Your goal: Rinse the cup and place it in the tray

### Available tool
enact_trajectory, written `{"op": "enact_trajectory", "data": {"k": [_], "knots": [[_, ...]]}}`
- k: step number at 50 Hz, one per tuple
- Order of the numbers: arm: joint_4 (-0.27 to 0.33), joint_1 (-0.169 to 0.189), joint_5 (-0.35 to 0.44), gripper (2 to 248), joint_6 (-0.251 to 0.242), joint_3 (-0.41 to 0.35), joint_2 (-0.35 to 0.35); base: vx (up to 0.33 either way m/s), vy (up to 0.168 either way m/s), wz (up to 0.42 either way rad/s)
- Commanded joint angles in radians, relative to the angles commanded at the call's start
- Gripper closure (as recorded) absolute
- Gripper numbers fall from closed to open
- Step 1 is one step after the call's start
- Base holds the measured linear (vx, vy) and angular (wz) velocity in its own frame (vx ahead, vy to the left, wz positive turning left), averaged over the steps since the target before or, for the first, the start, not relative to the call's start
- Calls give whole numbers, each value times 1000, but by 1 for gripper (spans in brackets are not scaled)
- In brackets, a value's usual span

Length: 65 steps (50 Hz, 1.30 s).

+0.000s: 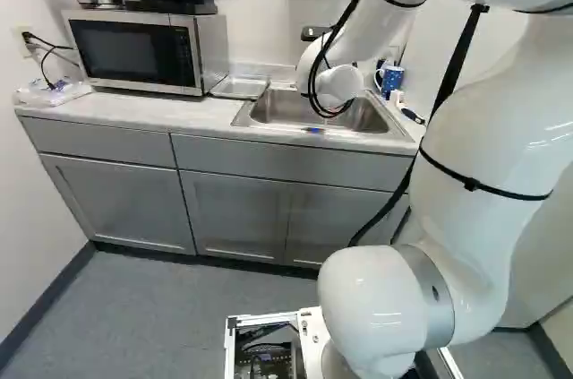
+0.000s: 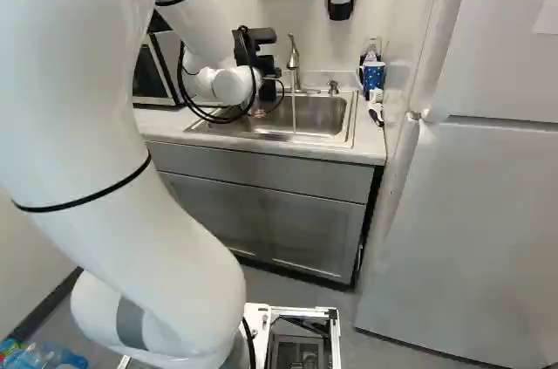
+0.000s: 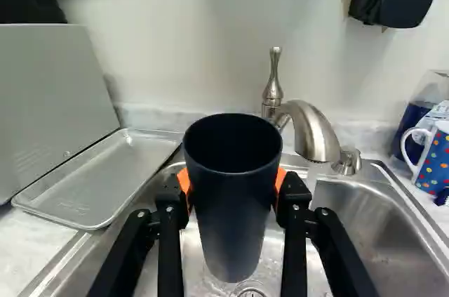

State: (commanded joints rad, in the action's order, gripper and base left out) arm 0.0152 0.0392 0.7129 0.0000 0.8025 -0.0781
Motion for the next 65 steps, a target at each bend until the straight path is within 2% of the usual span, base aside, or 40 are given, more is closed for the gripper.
{"op": "enact_trajectory", "data": {"k": [29, 50, 65], "knots": [[0, 22, 48, 125, 0, -17, -45, 0, 0, 0], [0, 60, 48, 125, 0, -22, -85, 0, 0, 0], [0, 99, 48, 125, 0, -18, -120, 0, 0, 0]]}}
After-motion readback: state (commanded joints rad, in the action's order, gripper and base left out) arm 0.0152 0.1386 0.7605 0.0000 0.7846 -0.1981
